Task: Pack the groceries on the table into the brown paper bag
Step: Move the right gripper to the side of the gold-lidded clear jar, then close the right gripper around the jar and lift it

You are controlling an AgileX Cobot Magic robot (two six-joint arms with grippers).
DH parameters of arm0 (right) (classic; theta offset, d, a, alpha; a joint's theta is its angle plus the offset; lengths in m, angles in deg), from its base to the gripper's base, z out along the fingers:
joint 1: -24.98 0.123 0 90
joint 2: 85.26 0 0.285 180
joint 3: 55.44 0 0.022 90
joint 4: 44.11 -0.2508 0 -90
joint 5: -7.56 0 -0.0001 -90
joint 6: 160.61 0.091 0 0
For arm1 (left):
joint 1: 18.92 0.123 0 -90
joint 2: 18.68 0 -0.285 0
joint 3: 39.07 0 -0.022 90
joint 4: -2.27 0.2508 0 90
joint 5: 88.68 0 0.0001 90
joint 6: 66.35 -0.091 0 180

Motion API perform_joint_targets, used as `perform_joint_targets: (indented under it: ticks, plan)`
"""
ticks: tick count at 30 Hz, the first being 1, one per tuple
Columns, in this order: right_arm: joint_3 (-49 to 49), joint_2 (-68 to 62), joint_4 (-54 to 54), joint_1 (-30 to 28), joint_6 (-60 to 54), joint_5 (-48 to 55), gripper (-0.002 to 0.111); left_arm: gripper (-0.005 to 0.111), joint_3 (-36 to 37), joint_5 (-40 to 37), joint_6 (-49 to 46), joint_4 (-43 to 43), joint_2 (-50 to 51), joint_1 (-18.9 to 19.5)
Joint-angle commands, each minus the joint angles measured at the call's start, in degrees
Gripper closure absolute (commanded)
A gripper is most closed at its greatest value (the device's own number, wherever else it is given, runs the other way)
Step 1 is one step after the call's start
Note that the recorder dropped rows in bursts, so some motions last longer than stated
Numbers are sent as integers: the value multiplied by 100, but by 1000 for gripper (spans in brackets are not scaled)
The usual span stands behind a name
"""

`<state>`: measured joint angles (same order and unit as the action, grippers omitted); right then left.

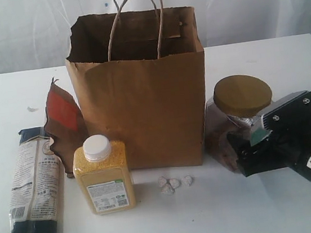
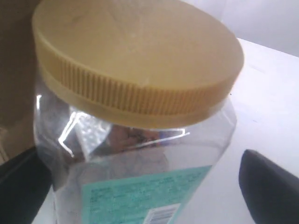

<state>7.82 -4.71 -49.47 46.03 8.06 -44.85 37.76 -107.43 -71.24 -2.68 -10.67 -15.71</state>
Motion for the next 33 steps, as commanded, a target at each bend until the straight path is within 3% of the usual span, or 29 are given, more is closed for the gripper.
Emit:
perform_joint_targets:
  ticks: [1,9,21,23,28,33]
  plan:
    - [-202,-174,206,6,-148,-50,4,107,39,-36,2,-25,-22,2]
    - [-229,-283,1342,6,-148,229,4,107,39,-36,2,-25,-22,2]
    - [-291,-283,829,6,267,258,6,107,39,-36,2,-25,-22,2]
    - [-291,-283,696,6,422,310,15,107,39,-36,2,-25,-22,2]
    - [-291,-283,259,6,547,1355,72,107,39,-36,2,-25,-22,2]
    - [-270,-203,70,6,547,1874,95,107,39,-36,2,-25,-22,2]
